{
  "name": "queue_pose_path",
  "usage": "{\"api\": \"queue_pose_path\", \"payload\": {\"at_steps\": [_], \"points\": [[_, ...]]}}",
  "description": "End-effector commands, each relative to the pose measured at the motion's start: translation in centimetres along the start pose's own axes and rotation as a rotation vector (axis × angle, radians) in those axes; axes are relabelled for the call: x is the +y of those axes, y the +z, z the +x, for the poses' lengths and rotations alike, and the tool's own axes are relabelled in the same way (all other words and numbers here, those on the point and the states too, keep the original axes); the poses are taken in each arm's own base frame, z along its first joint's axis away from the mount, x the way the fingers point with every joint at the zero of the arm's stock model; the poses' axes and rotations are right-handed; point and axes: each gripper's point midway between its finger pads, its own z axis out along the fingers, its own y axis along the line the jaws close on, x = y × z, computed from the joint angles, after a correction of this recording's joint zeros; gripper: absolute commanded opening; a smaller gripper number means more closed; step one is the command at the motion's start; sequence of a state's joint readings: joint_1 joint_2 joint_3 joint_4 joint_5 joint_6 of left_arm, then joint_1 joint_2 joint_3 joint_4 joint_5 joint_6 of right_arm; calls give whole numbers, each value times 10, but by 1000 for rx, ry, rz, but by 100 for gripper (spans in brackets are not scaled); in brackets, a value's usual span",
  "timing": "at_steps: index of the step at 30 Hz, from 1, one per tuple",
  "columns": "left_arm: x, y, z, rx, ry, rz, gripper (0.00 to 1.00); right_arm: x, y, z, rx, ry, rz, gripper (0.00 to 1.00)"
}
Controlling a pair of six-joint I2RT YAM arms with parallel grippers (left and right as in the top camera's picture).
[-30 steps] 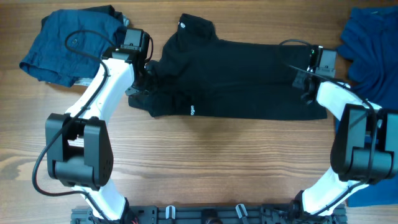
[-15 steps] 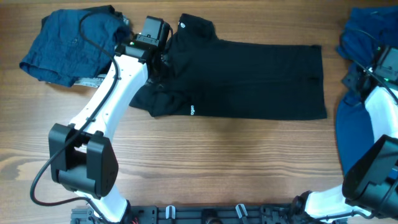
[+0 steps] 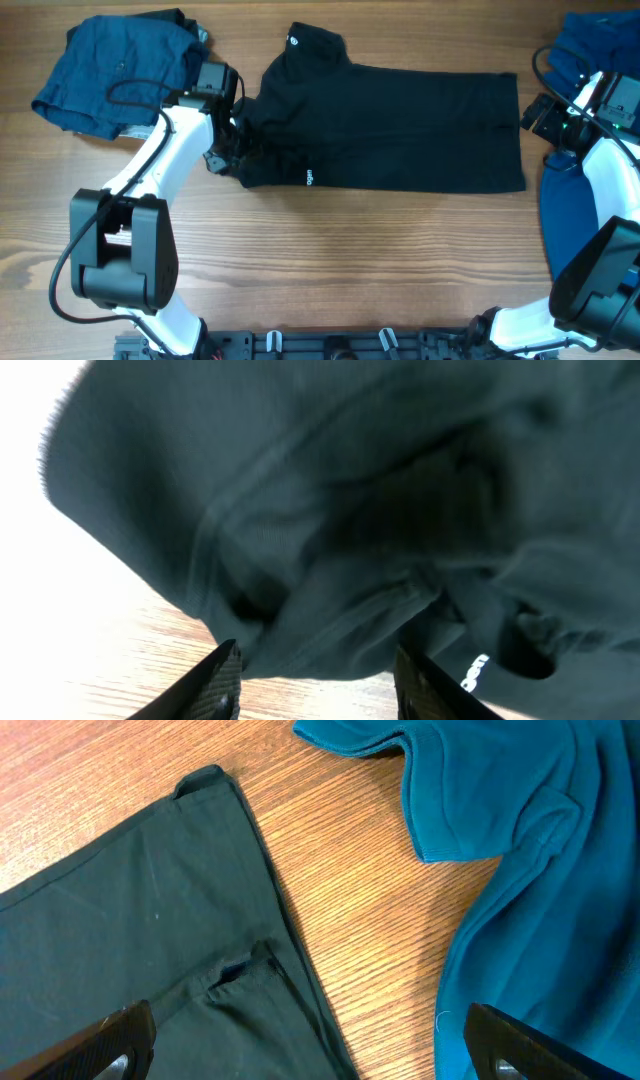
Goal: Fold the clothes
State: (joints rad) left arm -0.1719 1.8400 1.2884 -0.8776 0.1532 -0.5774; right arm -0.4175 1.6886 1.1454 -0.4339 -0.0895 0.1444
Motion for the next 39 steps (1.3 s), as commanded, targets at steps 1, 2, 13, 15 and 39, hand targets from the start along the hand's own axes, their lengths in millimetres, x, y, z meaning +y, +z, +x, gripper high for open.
{"api": "queue_pose_path", "payload": {"at_steps": [1, 2, 13, 15, 39], "points": [[-5, 12, 15, 43, 78, 62, 42, 4, 0, -1, 0, -13, -18, 100], [-4, 13, 16, 44, 92, 60, 42, 4, 0, -1, 0, -13, -18, 100], [5, 17, -29, -161, 218, 0, 4, 4, 0, -1, 0, -14, -18, 100], [8, 17, -31, -166, 212, -5, 5, 4, 0, -2, -1, -14, -18, 100], [79, 43, 22, 36, 37, -294, 5, 4, 0, -2, -3, -14, -18, 100]]}}
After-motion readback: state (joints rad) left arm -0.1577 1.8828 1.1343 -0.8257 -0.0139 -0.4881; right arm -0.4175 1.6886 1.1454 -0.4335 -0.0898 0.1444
